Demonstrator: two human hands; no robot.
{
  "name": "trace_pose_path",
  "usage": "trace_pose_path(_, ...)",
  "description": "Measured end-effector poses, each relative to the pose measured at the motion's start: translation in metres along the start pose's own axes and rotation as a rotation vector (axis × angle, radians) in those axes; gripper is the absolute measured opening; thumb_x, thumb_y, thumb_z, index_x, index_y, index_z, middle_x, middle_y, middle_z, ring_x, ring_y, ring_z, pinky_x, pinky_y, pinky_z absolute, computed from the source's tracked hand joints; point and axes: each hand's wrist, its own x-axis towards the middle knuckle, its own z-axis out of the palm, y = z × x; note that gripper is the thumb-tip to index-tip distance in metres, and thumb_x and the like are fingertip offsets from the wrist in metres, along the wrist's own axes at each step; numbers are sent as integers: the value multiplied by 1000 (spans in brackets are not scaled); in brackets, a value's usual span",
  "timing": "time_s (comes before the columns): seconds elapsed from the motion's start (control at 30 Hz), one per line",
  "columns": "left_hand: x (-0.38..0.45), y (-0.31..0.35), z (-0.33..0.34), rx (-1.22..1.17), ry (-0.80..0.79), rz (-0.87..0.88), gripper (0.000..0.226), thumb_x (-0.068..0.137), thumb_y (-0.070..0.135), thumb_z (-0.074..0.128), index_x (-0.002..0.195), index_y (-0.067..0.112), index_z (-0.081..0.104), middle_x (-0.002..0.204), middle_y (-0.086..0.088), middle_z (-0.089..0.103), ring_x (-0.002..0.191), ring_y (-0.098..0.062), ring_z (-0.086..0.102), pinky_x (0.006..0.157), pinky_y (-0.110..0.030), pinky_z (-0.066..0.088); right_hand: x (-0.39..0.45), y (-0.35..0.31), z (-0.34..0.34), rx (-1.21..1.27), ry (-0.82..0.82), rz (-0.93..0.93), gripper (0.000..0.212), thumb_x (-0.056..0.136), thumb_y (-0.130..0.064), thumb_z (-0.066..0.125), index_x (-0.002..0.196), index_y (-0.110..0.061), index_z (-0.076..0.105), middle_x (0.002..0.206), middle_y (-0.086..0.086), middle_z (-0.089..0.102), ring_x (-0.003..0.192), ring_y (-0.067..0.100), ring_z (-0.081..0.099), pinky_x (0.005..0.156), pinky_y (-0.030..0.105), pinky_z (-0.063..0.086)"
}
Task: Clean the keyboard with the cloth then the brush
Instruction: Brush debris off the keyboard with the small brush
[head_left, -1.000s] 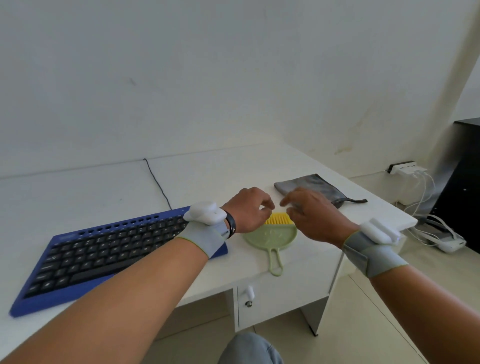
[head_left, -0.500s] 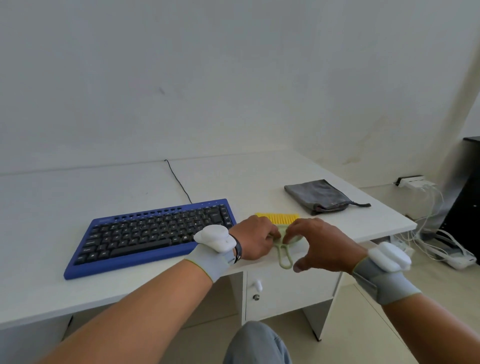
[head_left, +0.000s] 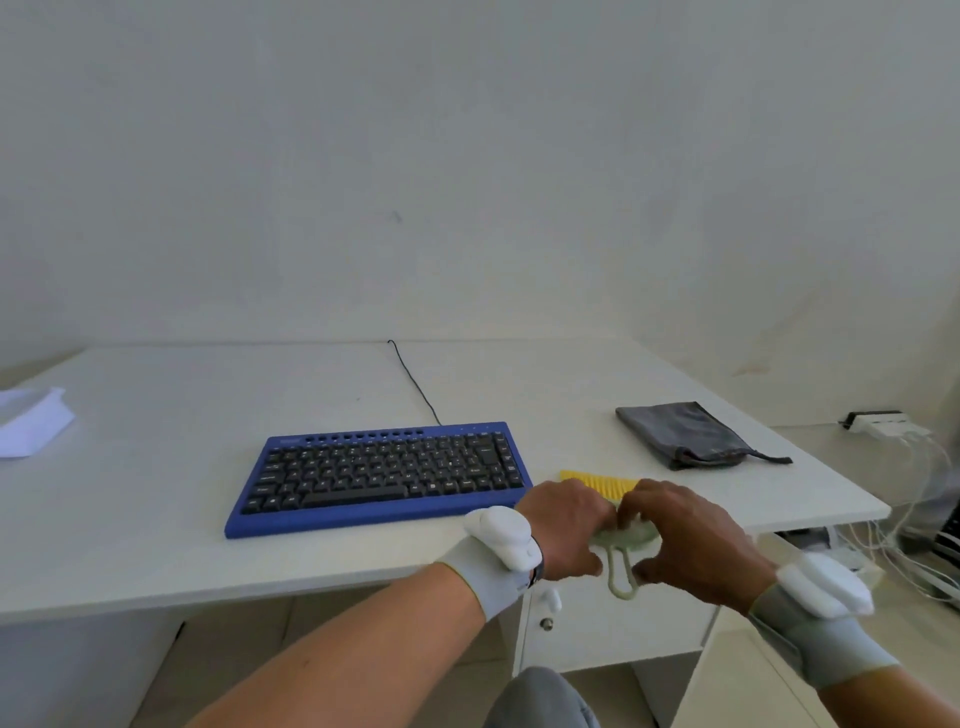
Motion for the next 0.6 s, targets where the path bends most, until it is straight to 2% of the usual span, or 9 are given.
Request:
trace_pose_path(0.1,4,-2,8,15,29,12,15,85,22,64,89,10,71,86,-8,67,76,-31,63,66,-37,54,-1,-3,7,-12,48,-11,39,70,-46,78,101,-38,57,101,-18,51,94,4,49,77,27,49)
trace_pose_path(0.2,2,-6,5,30,67,33,19,89,27,56,92,15,71,85,-6,66,75,-30,62,67,-39,55,-1,-2,8,-5,77,-31,28,76,-47,72,99,-38,59,97,-18,53,91,5,51,72,27,49)
trace_pose_path(0.3,-1,-9,-11,-38,134,53,25,97,28,51,100,18,73,84,-8,68,73,-31,62,65,-38,53,-1,-2,-1,26,166,1,18,81,-34,70,95,-37,60,92,-17,56,88,6,56,70,29,50)
trace_pose_path(0.43,-6,-16,-40,-162,256,34,21,97,27,53,97,19,73,83,-6,70,75,-31,62,69,-42,53,14,-13,-13,55,339,-28,6,82,-26,70,83,-24,64,76,-5,63,73,24,61,56,39,48)
trace_pose_path(0.53,-9,-24,-68,-200,317,-11,19,96,26,57,100,21,74,87,-6,70,81,-31,63,71,-37,50,31,-24,-24,69,360,32,16,84,-31,65,80,-15,67,69,7,64,67,35,61,54,40,46)
trace_pose_path(0.6,-13,-35,-84,-263,340,-41,21,93,27,60,107,22,74,91,-3,72,86,-28,65,75,-35,50,42,-35,-32,120,377,27,18,84,-28,65,78,-11,67,68,12,63,67,37,59,56,42,46)
